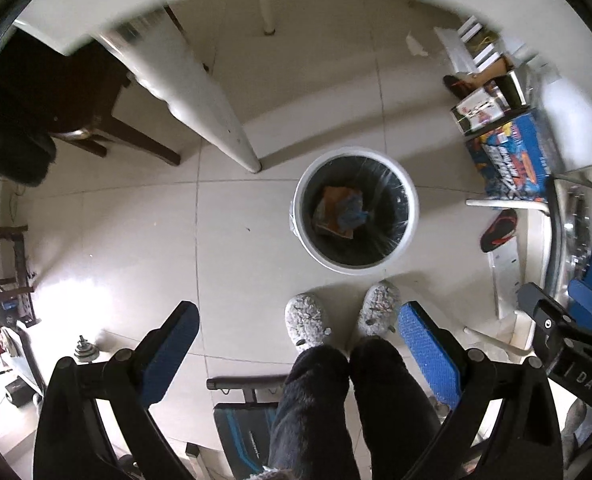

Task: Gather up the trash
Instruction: 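Open the right tool over the bin while the left tool releases the blue bag, then move both tools back over the table toward the medicine boxes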

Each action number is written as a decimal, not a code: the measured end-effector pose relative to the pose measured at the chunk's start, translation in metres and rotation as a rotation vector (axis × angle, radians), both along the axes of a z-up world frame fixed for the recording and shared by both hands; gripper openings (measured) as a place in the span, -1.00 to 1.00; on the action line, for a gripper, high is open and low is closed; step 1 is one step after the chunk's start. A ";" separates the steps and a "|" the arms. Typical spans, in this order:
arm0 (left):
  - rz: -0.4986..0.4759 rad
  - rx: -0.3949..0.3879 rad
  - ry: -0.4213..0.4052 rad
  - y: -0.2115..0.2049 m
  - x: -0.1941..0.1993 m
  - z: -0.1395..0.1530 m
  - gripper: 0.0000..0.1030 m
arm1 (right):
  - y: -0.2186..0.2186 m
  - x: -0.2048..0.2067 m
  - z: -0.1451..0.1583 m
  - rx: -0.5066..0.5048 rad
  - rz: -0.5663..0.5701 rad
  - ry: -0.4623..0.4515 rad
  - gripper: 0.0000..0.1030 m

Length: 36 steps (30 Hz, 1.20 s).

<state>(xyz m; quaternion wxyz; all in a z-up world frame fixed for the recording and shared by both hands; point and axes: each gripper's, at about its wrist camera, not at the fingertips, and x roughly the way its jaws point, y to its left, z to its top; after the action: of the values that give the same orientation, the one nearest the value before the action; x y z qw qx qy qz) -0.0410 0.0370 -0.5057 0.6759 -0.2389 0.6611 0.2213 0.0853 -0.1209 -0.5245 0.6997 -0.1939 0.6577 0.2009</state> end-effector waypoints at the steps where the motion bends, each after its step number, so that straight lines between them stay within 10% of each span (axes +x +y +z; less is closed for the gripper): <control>1: -0.001 0.002 -0.011 0.000 -0.003 0.016 0.98 | -0.001 -0.004 0.015 0.010 -0.001 0.001 0.96; 12: -0.022 0.097 -0.138 -0.002 -0.008 0.161 0.98 | -0.013 -0.024 0.182 0.159 -0.089 -0.005 0.96; 20: 0.042 0.150 -0.212 0.007 0.070 0.219 1.00 | -0.007 0.056 0.262 0.202 -0.094 -0.059 0.96; 27: 0.145 0.115 -0.181 0.011 0.196 0.217 1.00 | 0.030 0.194 0.266 -0.039 0.206 -0.119 0.96; 36: 0.241 0.067 -0.042 0.014 0.302 0.181 1.00 | 0.081 0.331 0.187 -0.371 0.715 -0.062 0.96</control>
<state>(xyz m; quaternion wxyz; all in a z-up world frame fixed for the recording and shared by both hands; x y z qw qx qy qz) 0.2611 0.0514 -0.3247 0.6658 -0.2985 0.6054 0.3178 0.4164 -0.0402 -0.3375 0.5584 -0.5394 0.5523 0.3037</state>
